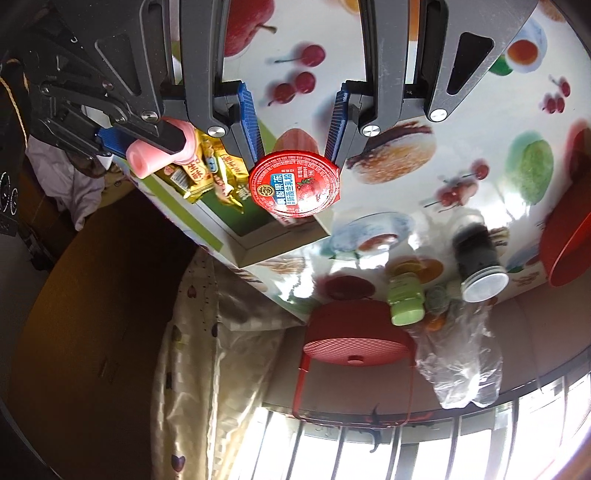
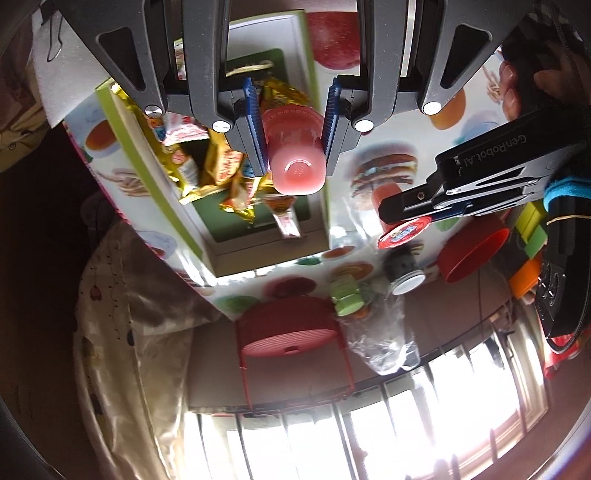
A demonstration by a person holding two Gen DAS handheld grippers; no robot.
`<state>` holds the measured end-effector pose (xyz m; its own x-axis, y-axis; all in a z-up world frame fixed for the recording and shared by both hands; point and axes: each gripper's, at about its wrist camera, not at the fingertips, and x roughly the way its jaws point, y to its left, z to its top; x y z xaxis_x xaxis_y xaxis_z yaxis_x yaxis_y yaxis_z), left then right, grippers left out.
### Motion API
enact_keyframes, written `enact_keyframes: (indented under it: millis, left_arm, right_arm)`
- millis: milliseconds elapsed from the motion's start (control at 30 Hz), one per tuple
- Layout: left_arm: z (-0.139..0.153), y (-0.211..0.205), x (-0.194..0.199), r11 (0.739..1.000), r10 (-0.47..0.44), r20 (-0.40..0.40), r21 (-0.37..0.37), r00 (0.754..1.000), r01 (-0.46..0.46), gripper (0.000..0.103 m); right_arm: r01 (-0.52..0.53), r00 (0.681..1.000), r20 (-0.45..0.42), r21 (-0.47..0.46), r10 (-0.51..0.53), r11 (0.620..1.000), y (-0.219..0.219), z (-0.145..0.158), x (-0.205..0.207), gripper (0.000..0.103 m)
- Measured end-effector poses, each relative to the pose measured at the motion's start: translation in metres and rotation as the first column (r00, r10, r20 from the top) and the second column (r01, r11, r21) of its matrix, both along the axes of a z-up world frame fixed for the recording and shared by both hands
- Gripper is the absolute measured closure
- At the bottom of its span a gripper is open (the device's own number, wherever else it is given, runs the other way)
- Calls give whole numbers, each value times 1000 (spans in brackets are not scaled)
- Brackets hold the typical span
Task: Organize snacks
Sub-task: 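Carry both jelly cups over the green box with both tools, then open both tools to drop the jelly cups into the green box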
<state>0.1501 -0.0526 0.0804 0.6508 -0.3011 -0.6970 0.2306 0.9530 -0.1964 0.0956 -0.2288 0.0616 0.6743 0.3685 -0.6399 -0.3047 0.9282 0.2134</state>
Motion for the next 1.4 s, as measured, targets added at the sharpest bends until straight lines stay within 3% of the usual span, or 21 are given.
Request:
enact_keyframes:
  millis: [800, 1400]
  left_arm:
    - [-20, -49, 24, 996, -86, -48, 22, 995, 88, 68]
    - [-36, -66, 38, 994, -104, -84, 25, 991, 106, 68]
  right_arm:
    - [129, 990, -56, -28, -130, 991, -49, -15, 9, 75]
    - [186, 981, -48, -55, -188, 981, -63, -29, 21, 75]
